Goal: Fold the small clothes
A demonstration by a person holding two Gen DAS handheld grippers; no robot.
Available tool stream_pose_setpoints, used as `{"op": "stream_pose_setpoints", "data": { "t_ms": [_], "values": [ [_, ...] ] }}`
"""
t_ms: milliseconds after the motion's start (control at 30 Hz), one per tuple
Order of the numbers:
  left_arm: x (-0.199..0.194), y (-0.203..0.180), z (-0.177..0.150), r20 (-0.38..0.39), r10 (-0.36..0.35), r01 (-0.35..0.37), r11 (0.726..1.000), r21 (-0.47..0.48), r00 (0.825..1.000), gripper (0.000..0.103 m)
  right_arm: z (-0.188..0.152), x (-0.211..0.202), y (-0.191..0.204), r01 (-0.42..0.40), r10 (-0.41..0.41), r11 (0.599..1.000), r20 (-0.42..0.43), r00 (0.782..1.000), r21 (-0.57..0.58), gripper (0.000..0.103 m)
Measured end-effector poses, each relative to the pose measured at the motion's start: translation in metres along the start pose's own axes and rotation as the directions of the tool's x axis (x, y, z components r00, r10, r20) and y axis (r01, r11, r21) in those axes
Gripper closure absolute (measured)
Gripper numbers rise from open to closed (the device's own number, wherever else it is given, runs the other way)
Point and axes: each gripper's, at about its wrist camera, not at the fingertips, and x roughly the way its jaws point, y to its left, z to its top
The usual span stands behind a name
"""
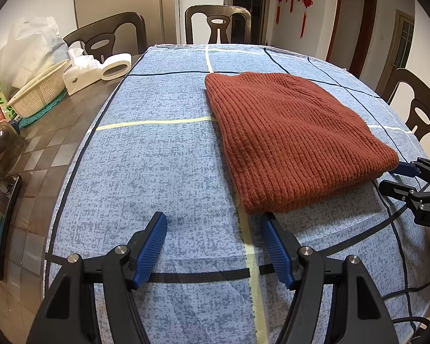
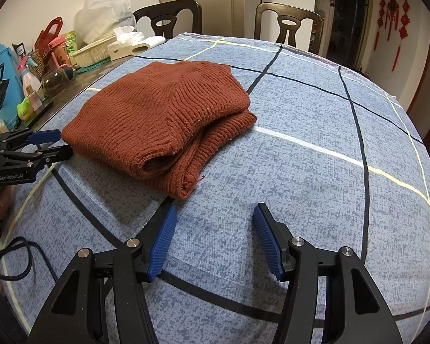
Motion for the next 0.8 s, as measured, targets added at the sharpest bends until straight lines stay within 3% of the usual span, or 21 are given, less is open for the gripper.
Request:
{"op": "stream_pose_setpoints", "data": {
  "t_ms": [800],
  "values": [
    [0.0002,-0.0004,-0.0004,-0.001,0.001,-0.001,1.000,0.000,1.000,0.030,0.0002,0.0003,0.0003,0.000,0.000,1.000,0.000,1.000,0.000,0.046]
  ]
}}
